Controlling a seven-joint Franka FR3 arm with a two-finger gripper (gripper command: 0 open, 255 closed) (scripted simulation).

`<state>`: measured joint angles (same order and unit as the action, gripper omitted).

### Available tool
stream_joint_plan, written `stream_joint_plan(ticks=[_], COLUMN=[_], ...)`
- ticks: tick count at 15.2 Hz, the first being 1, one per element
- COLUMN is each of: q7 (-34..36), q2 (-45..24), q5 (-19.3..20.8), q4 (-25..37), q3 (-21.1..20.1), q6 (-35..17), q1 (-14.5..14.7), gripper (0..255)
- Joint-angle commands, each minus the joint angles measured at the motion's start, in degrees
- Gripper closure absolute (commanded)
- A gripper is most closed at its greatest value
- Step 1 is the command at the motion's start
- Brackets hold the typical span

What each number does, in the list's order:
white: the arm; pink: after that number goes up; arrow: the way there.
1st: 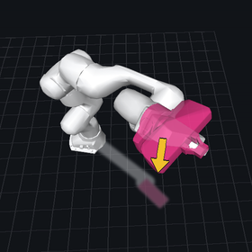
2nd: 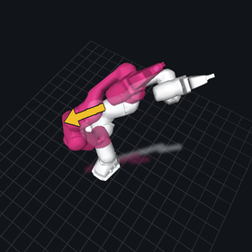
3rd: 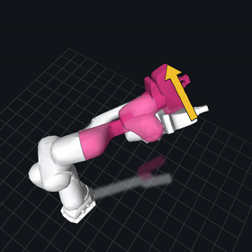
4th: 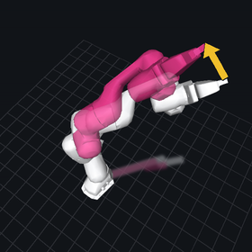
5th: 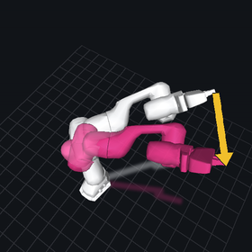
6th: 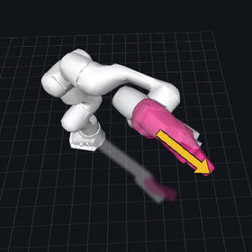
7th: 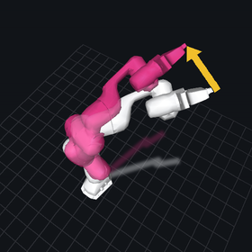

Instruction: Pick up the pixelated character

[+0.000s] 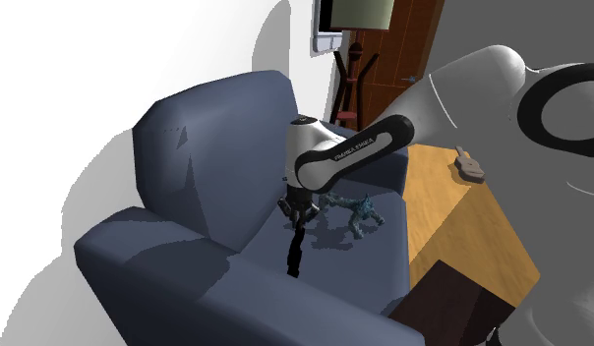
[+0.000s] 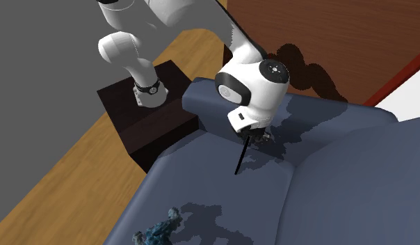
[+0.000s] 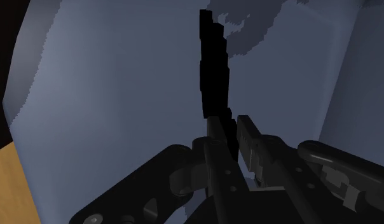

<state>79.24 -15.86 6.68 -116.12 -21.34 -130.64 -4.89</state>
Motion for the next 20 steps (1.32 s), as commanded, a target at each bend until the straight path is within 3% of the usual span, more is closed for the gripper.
stream_joint_plan(ticks=[1, 20], q7=[0.00, -1.98], q2=[-0.01, 6.01], q5=[0.00, -3.12], q4=[-0.02, 4.75], q3=[0.00, -0.92], q6=[0.00, 10.32], q1=[0.00, -0.77], gripper=[255, 255])
